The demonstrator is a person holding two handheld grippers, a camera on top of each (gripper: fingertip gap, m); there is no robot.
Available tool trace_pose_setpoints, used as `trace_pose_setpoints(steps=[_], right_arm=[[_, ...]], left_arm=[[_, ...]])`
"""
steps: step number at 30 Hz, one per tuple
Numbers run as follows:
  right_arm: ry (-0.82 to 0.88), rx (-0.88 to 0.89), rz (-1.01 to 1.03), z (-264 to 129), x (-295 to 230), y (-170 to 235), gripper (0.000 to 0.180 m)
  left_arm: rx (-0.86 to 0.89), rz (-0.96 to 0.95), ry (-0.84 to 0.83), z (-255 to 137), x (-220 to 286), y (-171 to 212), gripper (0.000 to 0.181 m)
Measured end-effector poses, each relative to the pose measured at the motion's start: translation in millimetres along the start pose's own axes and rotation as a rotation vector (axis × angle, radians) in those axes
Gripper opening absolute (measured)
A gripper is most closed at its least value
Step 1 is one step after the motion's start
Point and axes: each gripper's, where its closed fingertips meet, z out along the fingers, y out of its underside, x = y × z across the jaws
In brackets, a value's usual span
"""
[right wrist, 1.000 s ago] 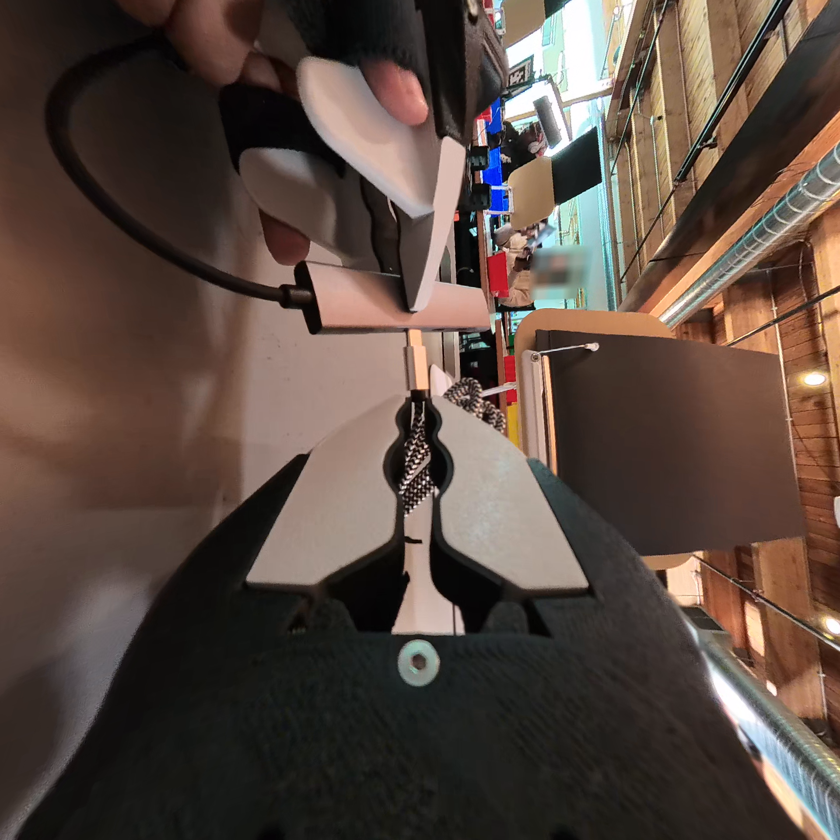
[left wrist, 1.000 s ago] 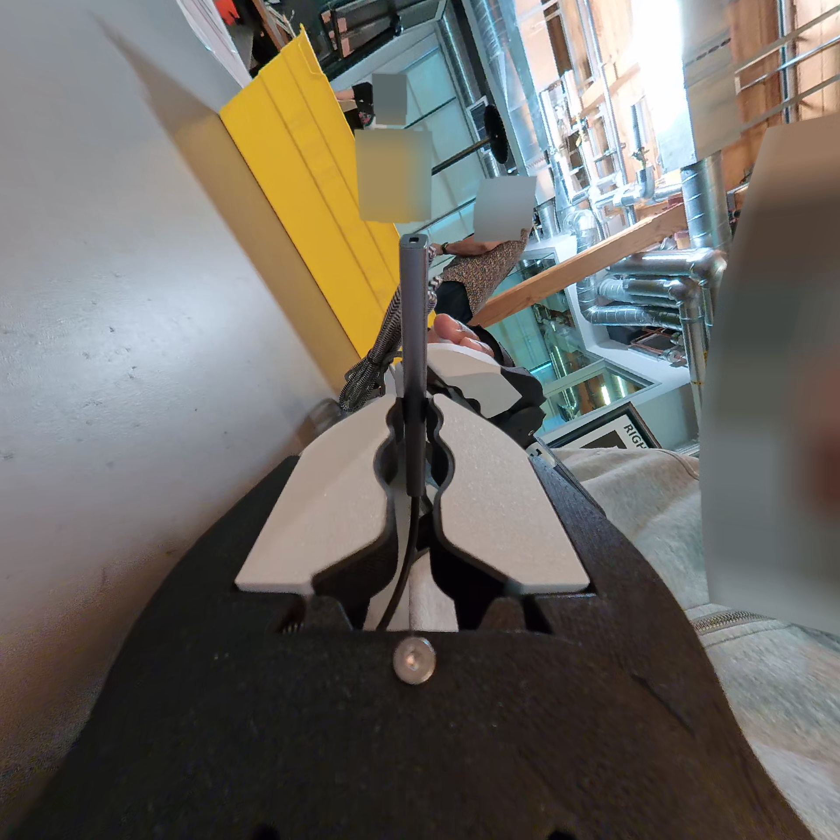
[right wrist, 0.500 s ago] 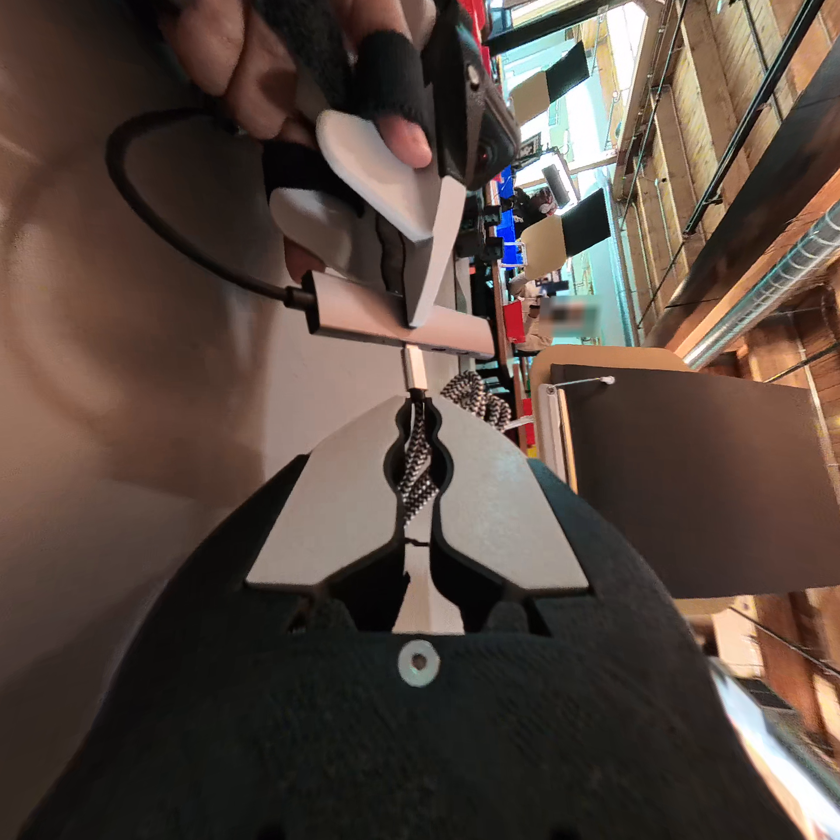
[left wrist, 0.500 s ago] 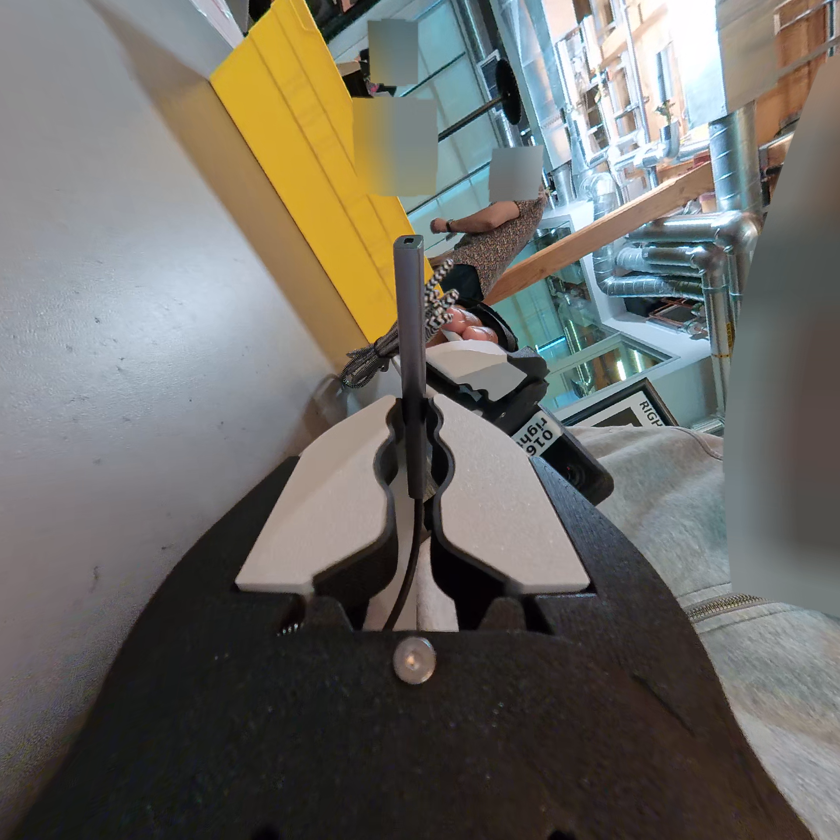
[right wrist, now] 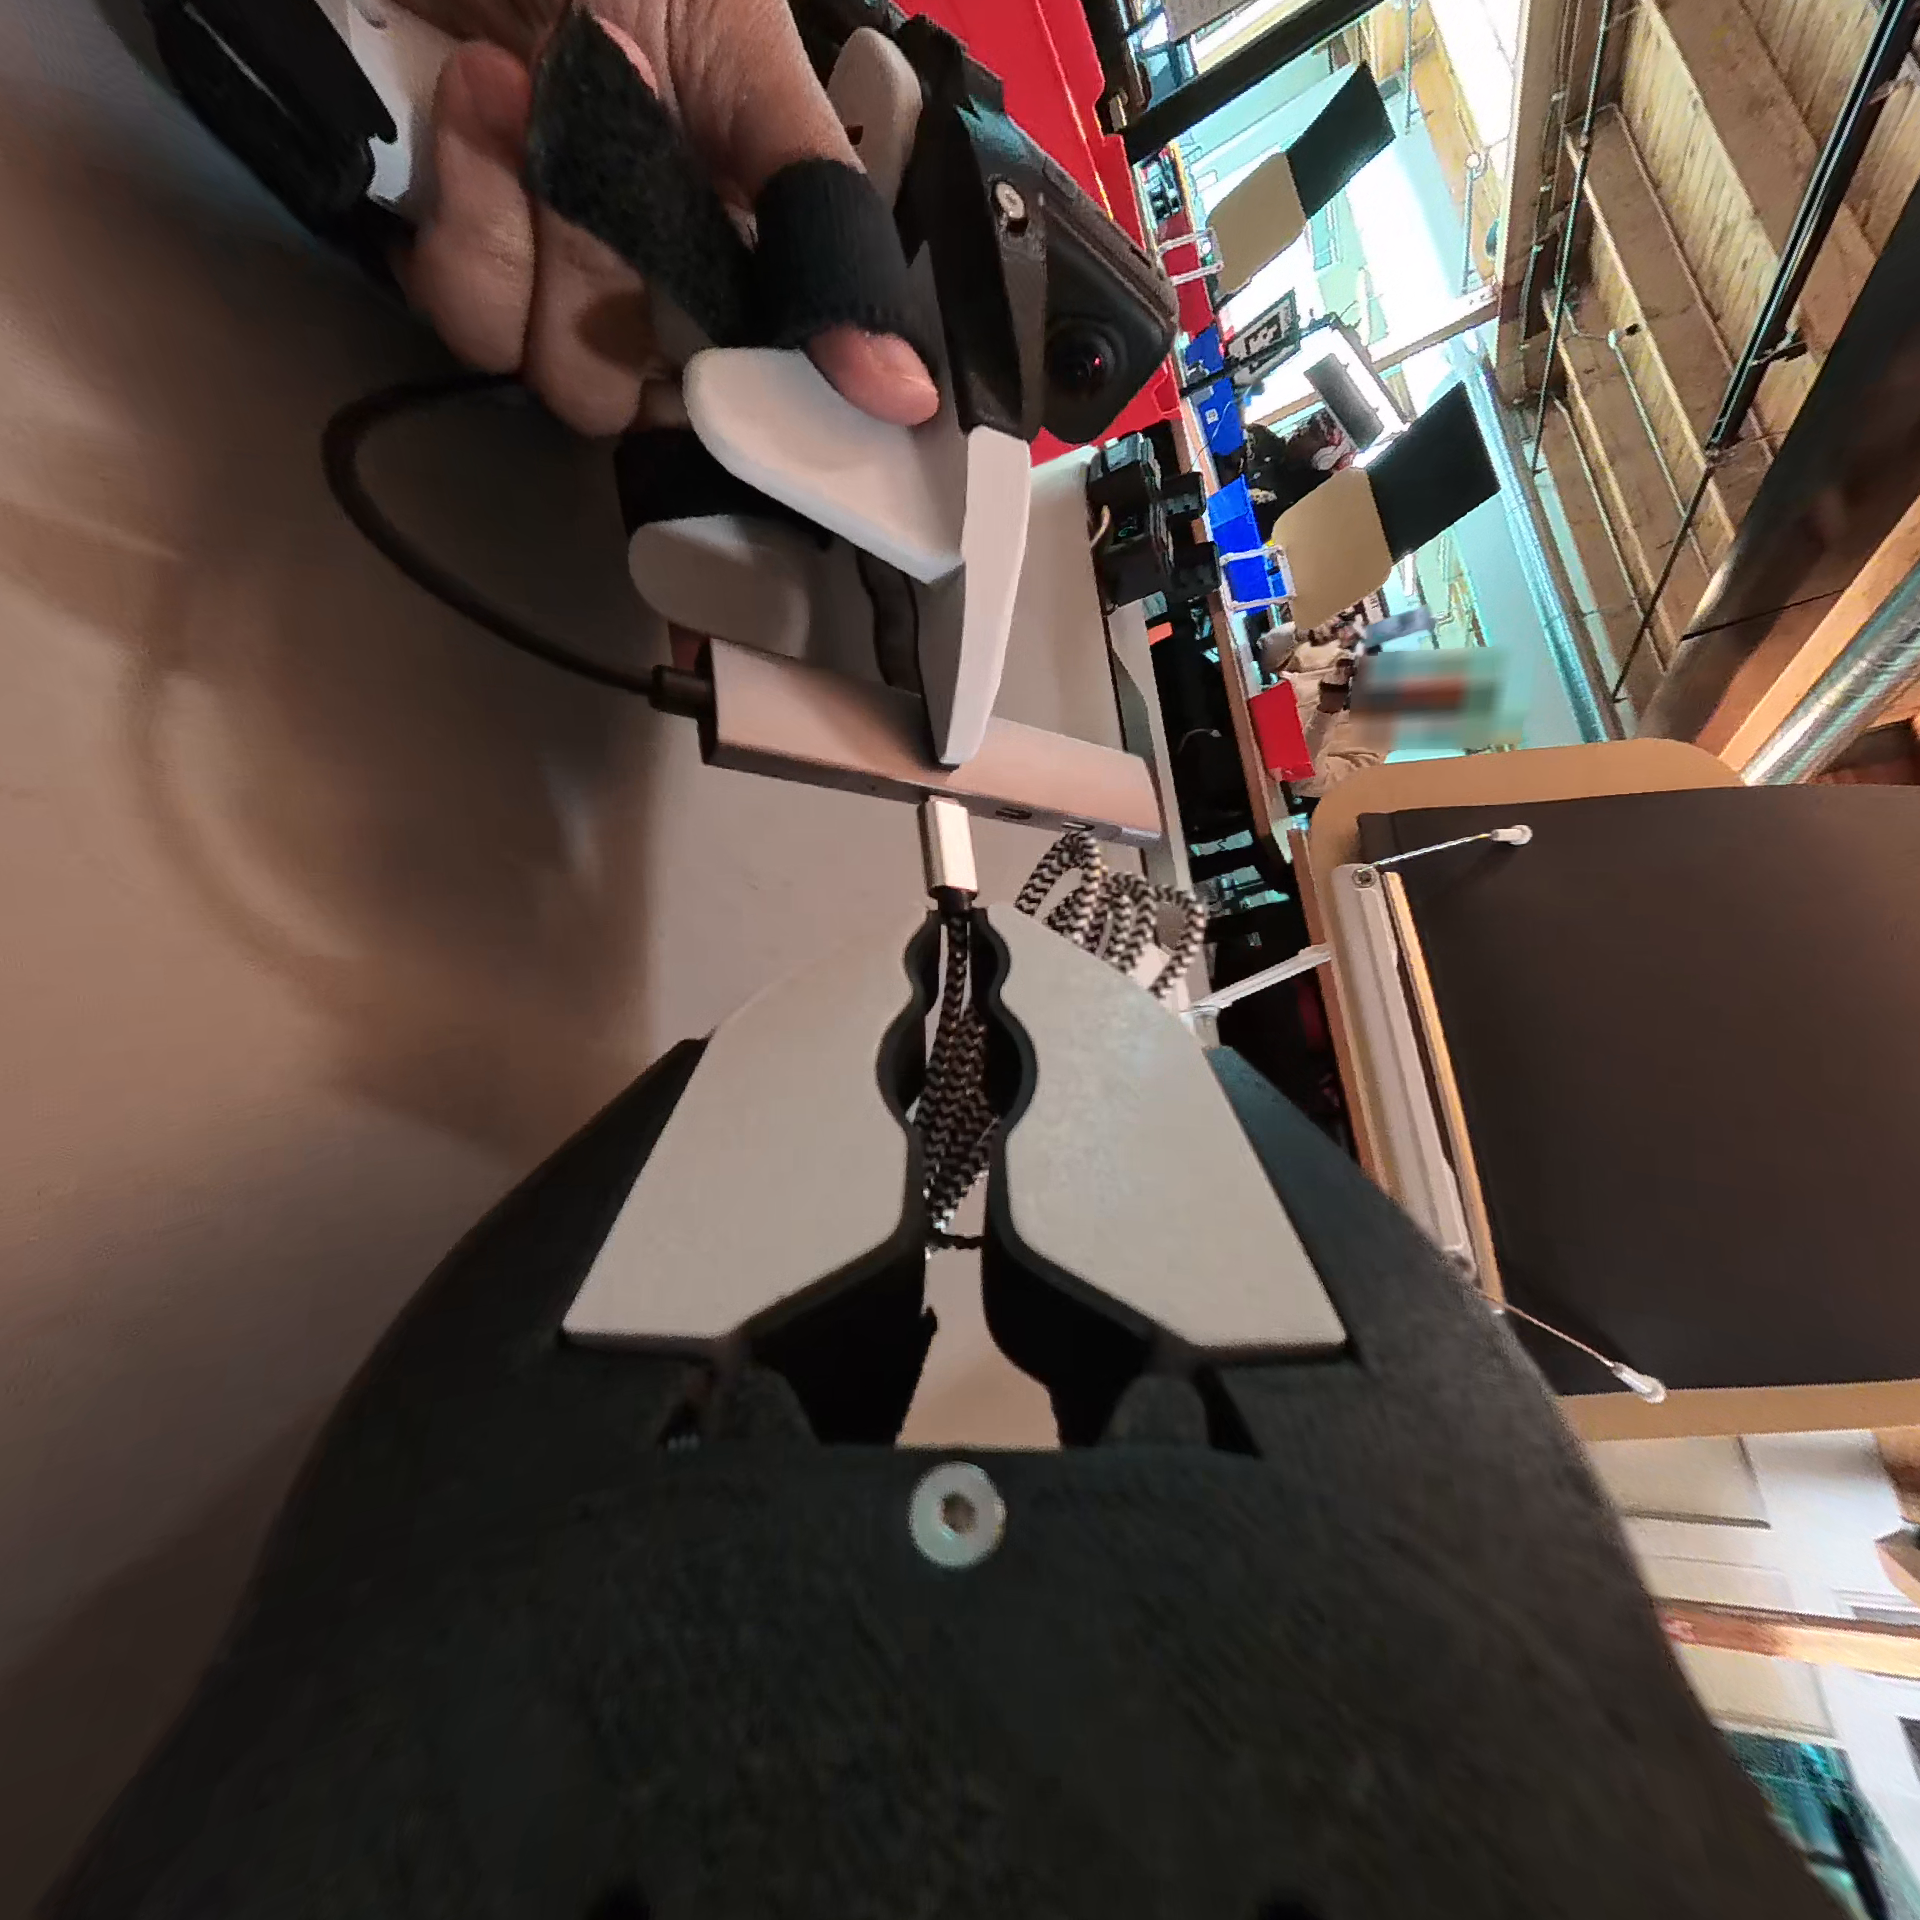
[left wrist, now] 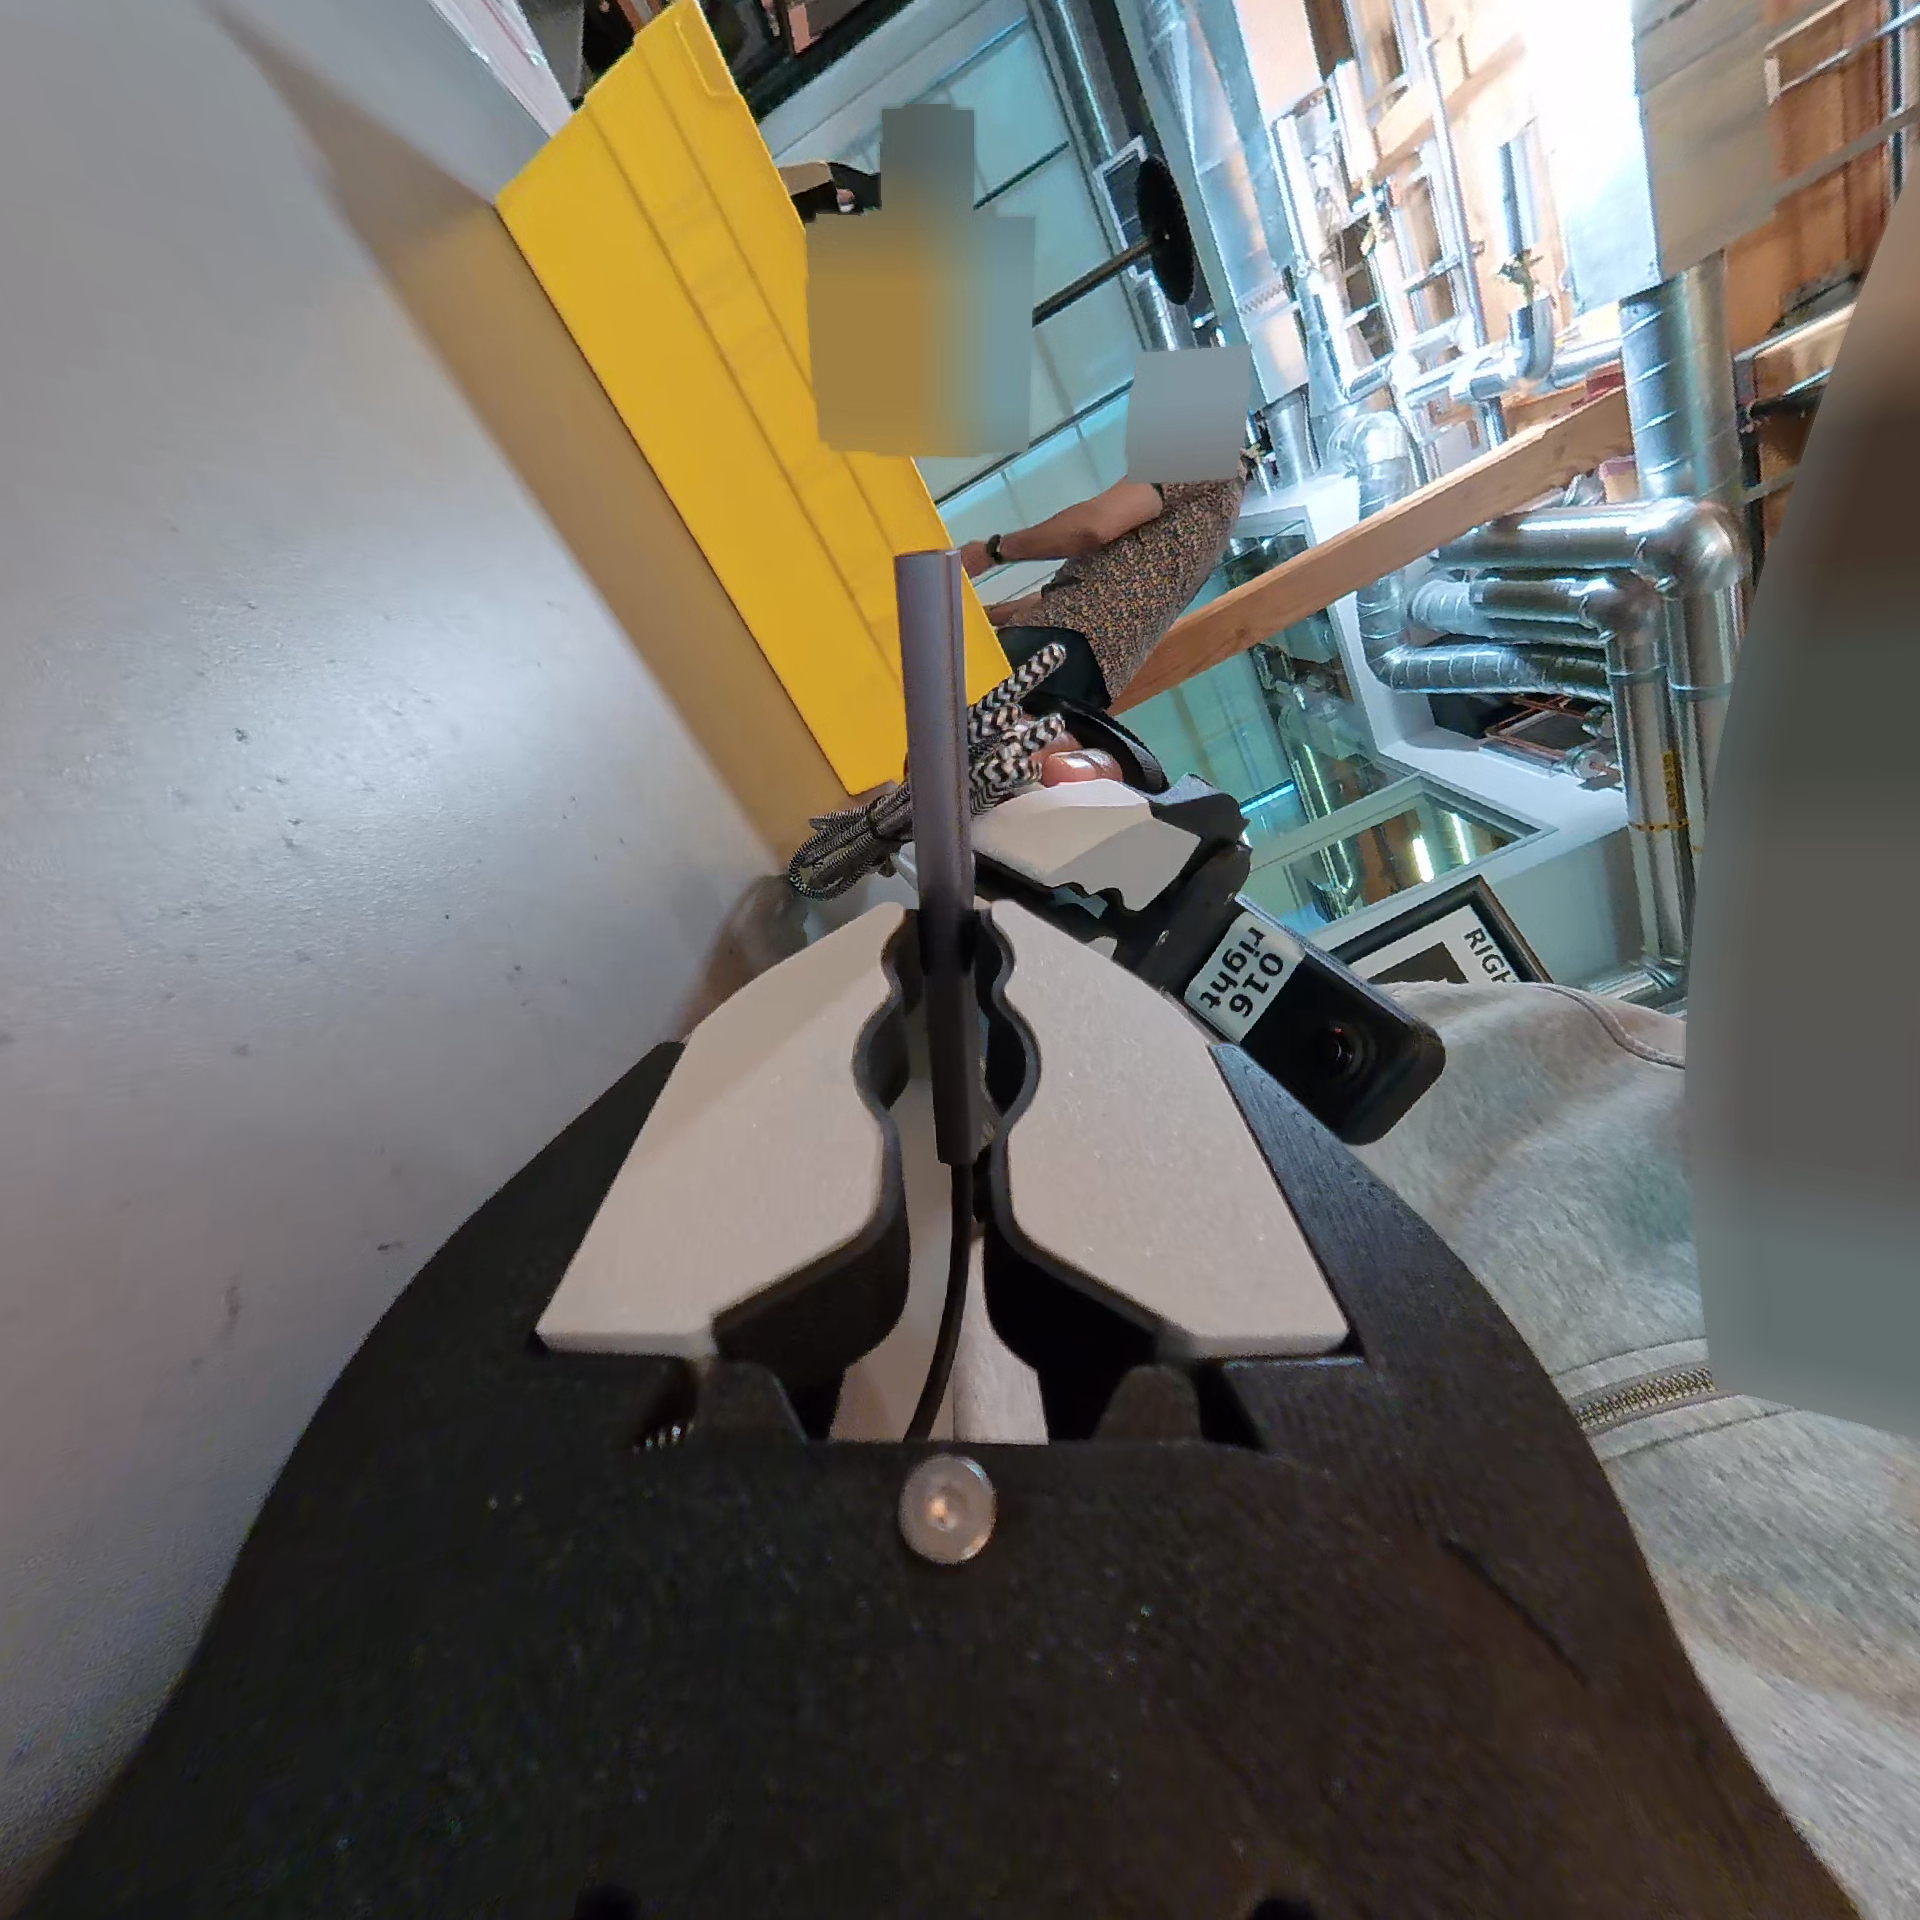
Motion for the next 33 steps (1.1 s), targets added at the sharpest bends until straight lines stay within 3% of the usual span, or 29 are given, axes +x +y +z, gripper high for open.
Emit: trace_pose_setpoints(steps=[1,12,33], right_arm=[[-0.005,0.003,0.010,-0.2,-0.1,-0.1,0.006],[-0.107,0.056,0.203,-3.5,-2.8,-3.0,0.005],[-0.179,0.035,0.299,-2.3,-8.0,-0.4,0.005]], left_arm=[[-0.004,0.000,0.003,0.1,0.5,0.5,0.009],[-0.053,-0.023,0.016,0.6,2.3,7.4,0.009],[-0.084,-0.016,0.001,1.7,1.0,12.4,0.009]])
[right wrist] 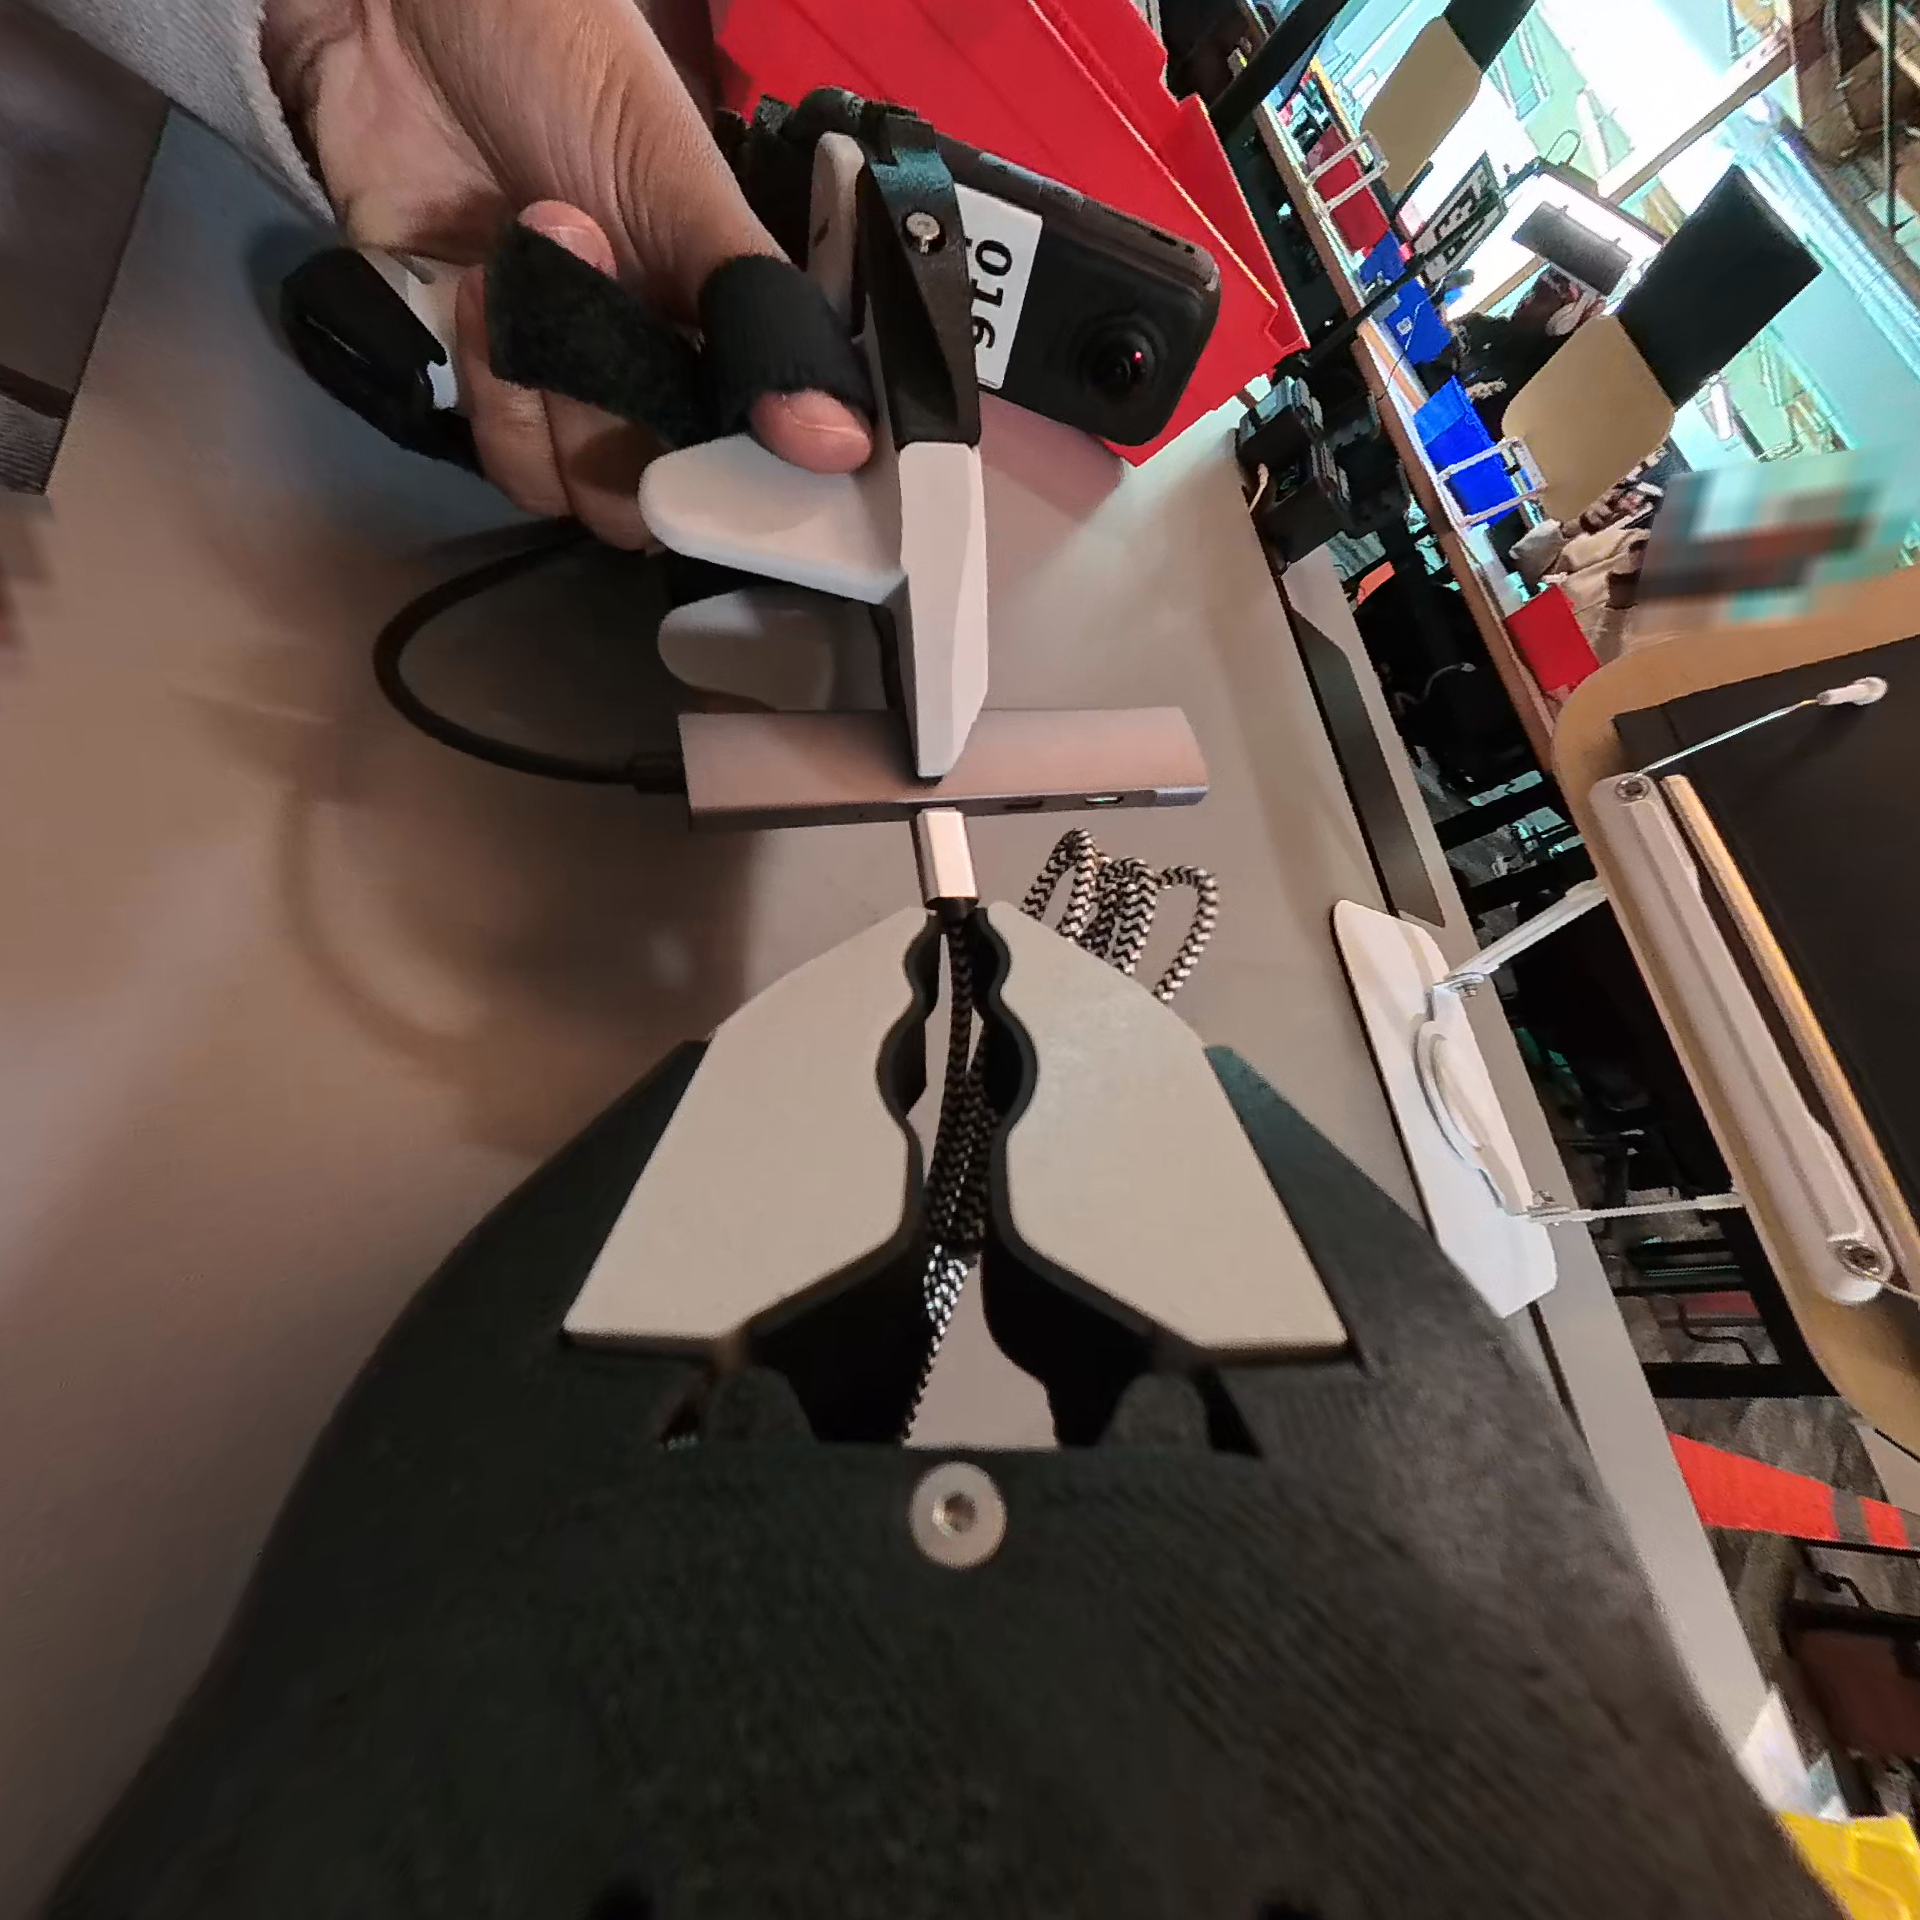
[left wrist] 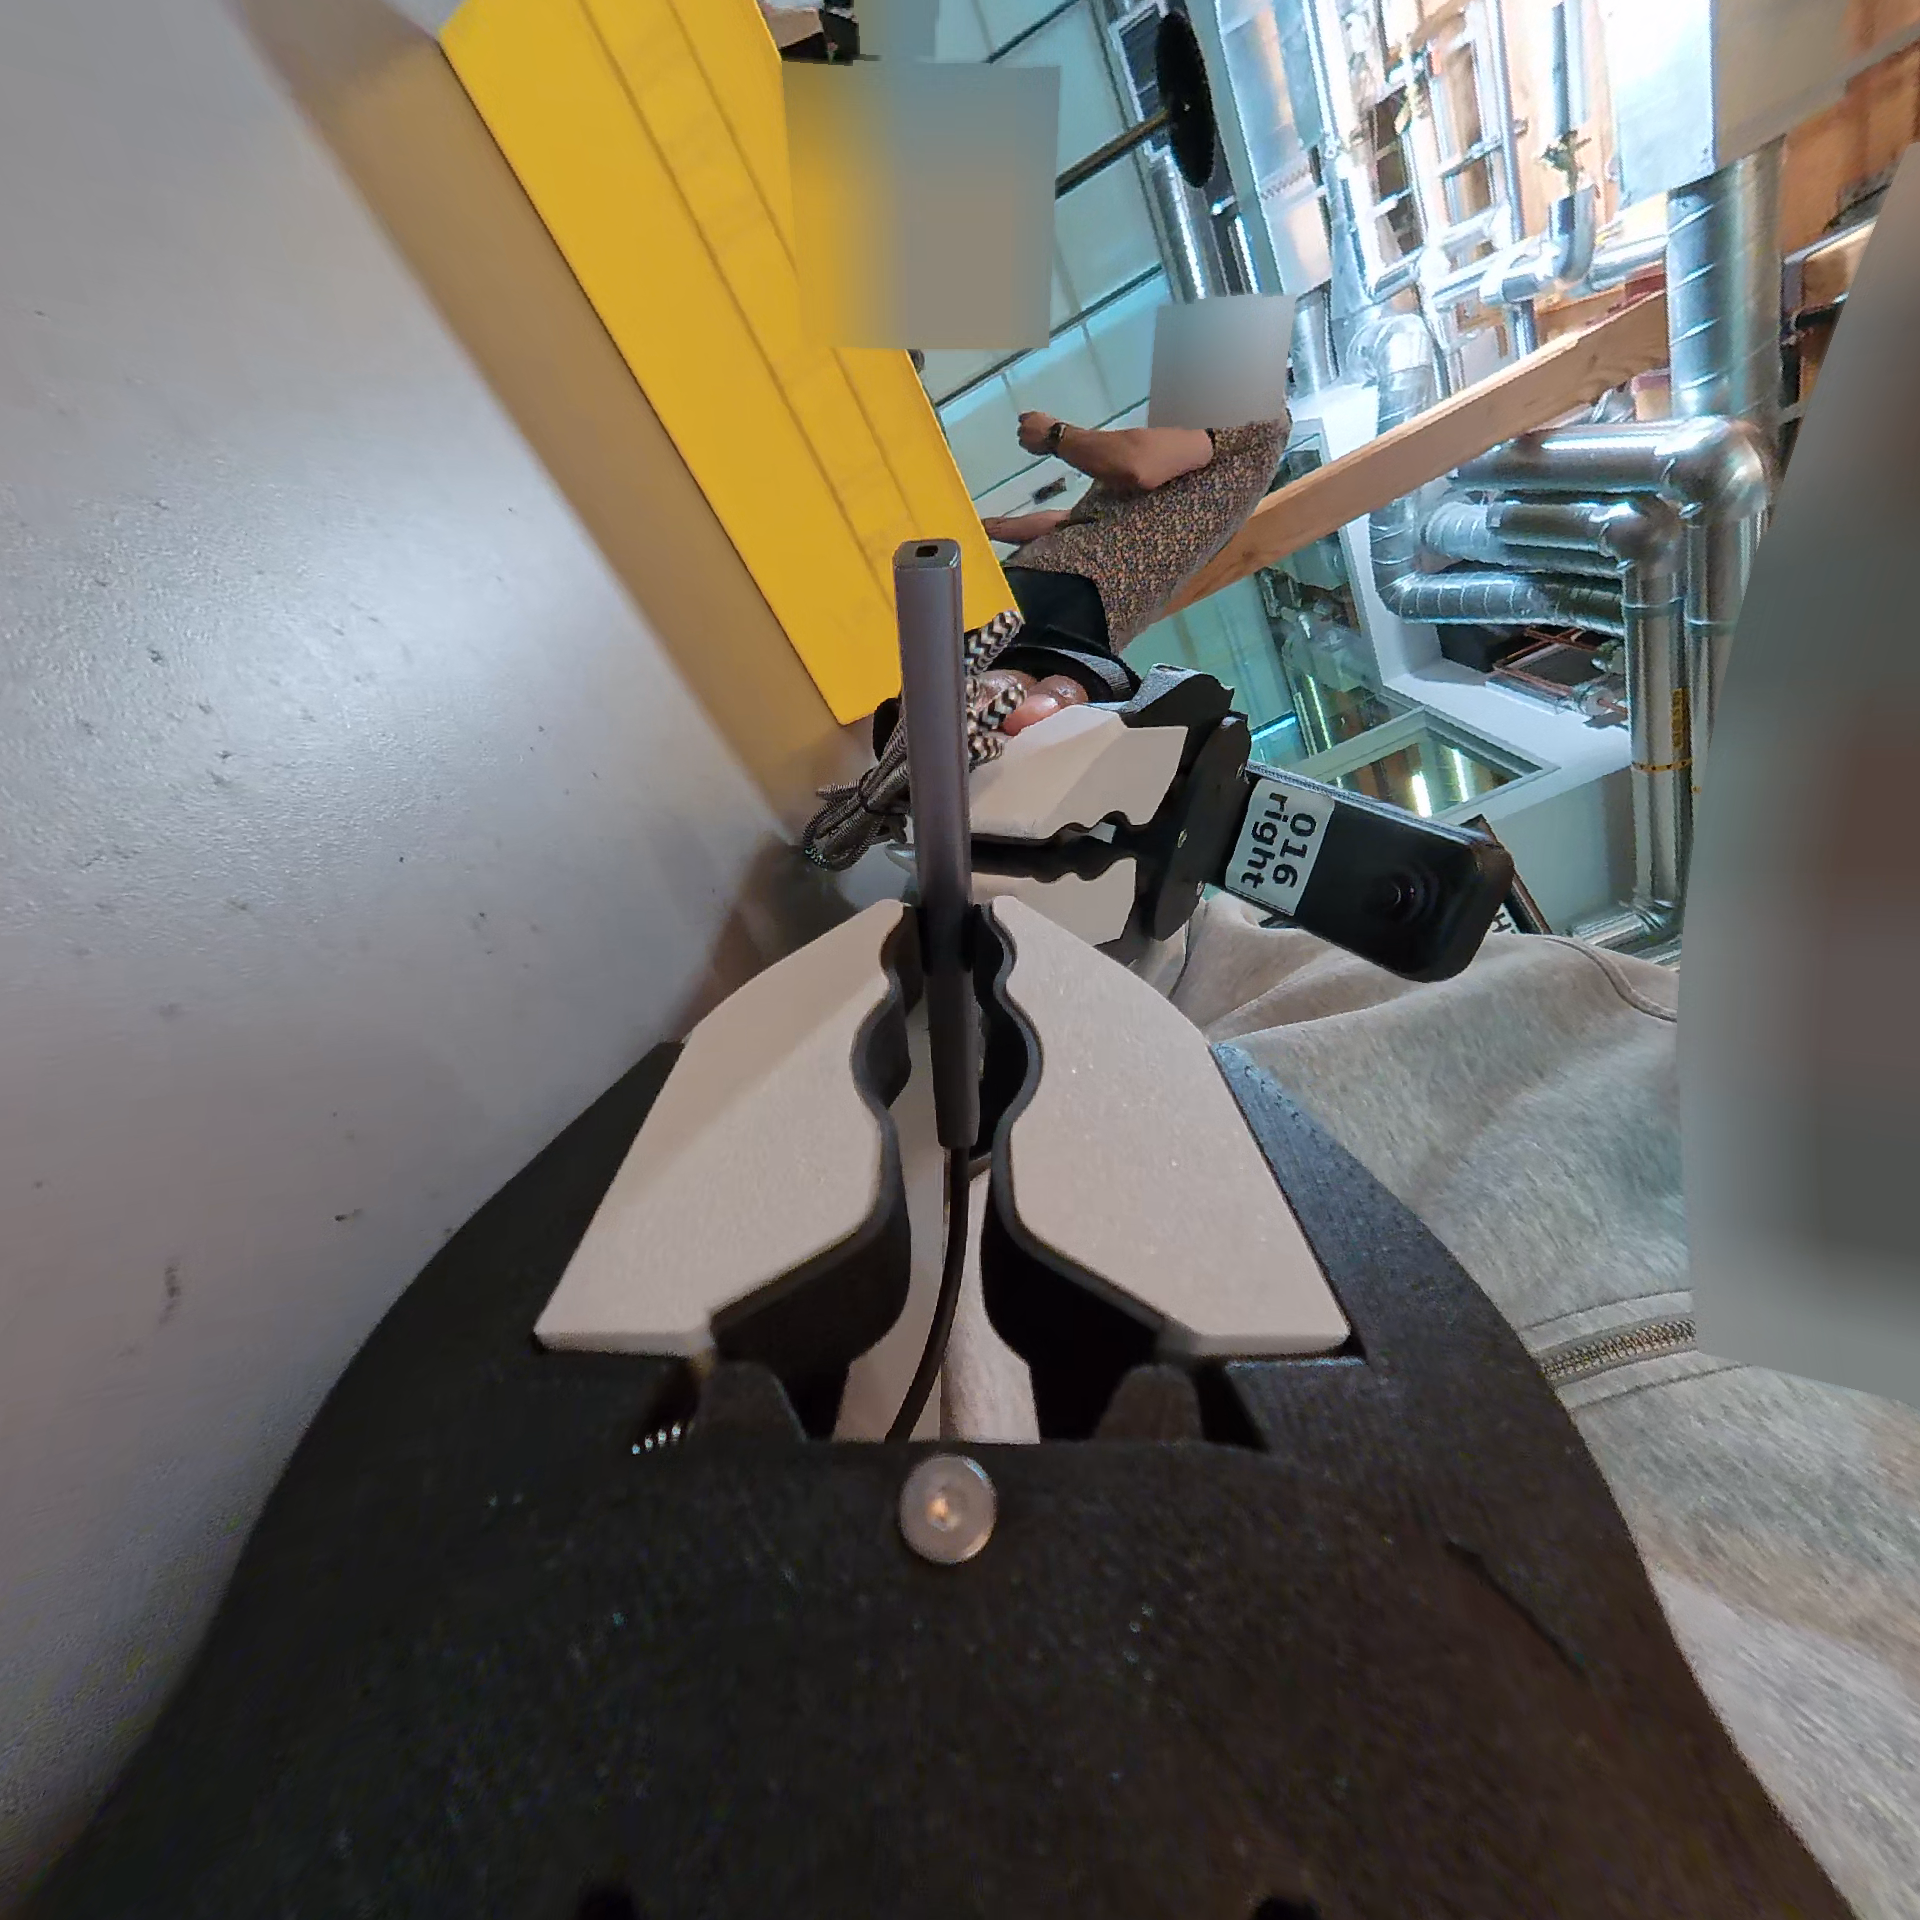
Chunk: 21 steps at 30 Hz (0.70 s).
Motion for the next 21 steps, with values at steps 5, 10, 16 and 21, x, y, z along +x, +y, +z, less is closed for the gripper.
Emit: trace_pose_setpoints(steps=[5,10,16,21], right_arm=[[-0.027,-0.001,0.016,-0.2,-2.3,0.7,0.005],[-0.050,0.003,0.045,-0.1,-4.1,0.4,0.005],[-0.081,-0.017,0.060,1.7,-8.4,5.2,0.005],[-0.071,-0.022,0.062,4.0,-7.0,9.2,0.005]], left_arm=[[-0.011,0.000,-0.001,0.5,-0.3,1.4,0.009],[-0.025,-0.004,-0.001,0.2,-0.5,2.9,0.009],[-0.075,0.013,-0.050,3.2,-5.7,10.0,0.009],[-0.089,0.031,-0.062,4.6,-6.0,12.3,0.009]])
